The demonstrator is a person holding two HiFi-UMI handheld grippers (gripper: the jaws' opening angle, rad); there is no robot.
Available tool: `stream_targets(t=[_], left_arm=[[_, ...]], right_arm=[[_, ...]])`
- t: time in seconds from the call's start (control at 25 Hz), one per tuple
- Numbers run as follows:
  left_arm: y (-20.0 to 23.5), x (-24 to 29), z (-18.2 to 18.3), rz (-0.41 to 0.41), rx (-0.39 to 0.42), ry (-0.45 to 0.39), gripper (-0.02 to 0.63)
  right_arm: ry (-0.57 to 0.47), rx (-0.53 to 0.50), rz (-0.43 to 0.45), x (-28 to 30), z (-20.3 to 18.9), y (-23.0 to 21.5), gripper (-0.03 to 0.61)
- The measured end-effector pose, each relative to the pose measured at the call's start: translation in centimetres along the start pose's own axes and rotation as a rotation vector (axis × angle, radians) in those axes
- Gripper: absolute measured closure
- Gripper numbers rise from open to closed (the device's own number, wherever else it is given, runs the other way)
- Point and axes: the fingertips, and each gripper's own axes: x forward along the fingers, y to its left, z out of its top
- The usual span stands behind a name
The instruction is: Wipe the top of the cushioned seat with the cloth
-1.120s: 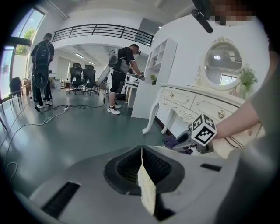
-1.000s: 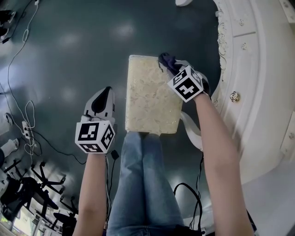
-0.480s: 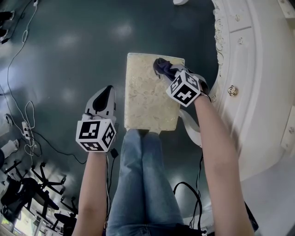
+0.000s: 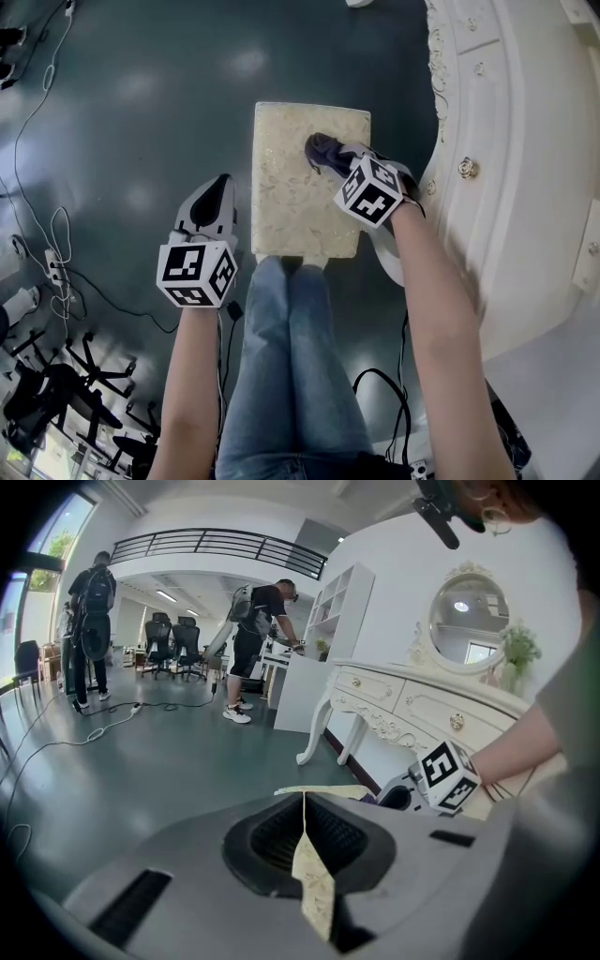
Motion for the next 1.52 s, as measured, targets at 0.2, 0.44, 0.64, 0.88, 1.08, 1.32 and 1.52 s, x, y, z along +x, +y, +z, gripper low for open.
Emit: stream_targets(t=[0.2, 0.44, 0.64, 0.88, 1.08, 1.32, 1.52], left_arm=[[-0.3, -0.6, -0.2, -0.005, 0.005, 0.0, 0.609], [-0.5, -1.2, -0.8, -0.003, 0.002, 0.0, 0.609], [-1.0, -1.8, -1.5, -0.005, -0.002, 0.003, 0.609], [-1.7, -2.2, -2.2, -0.012, -0.006, 0.007, 0.609], [-2.1, -2.6, -2.6, -0.022, -0.01, 0.007, 0.609], [-2.2, -3.0, -2.2, -0.03, -0.007, -0.006, 0.609], [-2.2, -3.2, -2.1, -0.033, -0.004, -0.011, 0.609]], right_arm=[[0.008, -0.01, 0.017, -0.1, -0.4, 1.6, 0.54], [0.006, -0.012, 0.041, -0.4, -1.0, 3.8, 0.54], [-0.004, -0.006, 0.05, -0.5, -1.6, 5.5, 0.54], [0.003, -0.019, 0.086, -0.7, -2.1, 7.4, 0.54], [0.007, -0.023, 0.119, -0.9, -2.6, 9.2, 0.54], [0.014, -0.03, 0.137, -1.1, -3.1, 10.9, 0.54], [0.02, -0.034, 0.155, -1.2, -3.5, 12.2, 0.54]])
